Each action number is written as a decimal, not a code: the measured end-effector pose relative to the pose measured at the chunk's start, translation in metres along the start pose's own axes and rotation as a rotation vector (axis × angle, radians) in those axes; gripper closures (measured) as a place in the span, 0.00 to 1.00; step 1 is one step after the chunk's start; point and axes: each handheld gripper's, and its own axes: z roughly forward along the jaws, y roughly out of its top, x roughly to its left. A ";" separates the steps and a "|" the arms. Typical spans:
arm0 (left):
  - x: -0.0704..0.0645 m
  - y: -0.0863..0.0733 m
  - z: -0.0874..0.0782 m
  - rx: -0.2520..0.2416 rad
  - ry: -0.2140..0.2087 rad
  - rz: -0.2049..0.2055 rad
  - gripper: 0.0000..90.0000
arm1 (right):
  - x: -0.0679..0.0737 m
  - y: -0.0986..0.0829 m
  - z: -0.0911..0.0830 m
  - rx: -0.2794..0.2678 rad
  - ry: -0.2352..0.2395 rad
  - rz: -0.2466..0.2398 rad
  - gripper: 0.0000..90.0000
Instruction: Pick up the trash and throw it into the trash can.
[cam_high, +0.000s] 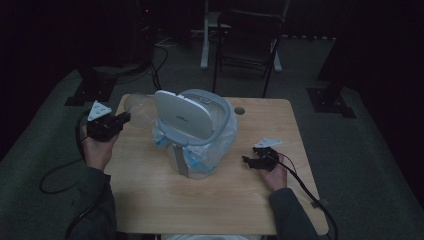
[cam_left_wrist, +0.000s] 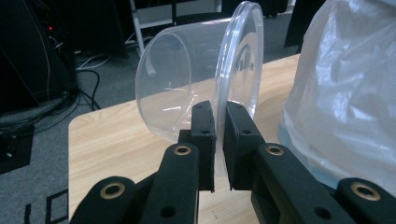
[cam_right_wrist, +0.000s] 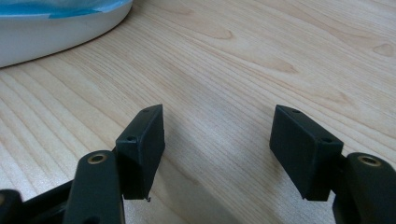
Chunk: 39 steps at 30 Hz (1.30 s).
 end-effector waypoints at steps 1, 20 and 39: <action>0.000 0.001 0.000 -0.003 0.000 -0.001 0.94 | 0.000 0.000 0.000 0.000 0.000 0.000 0.38; -0.004 0.030 -0.004 -0.040 -0.014 0.025 0.94 | 0.000 0.000 0.000 0.000 0.000 0.000 0.38; -0.008 0.049 -0.007 -0.068 -0.046 0.036 0.94 | 0.000 0.000 0.000 0.001 0.001 -0.002 0.38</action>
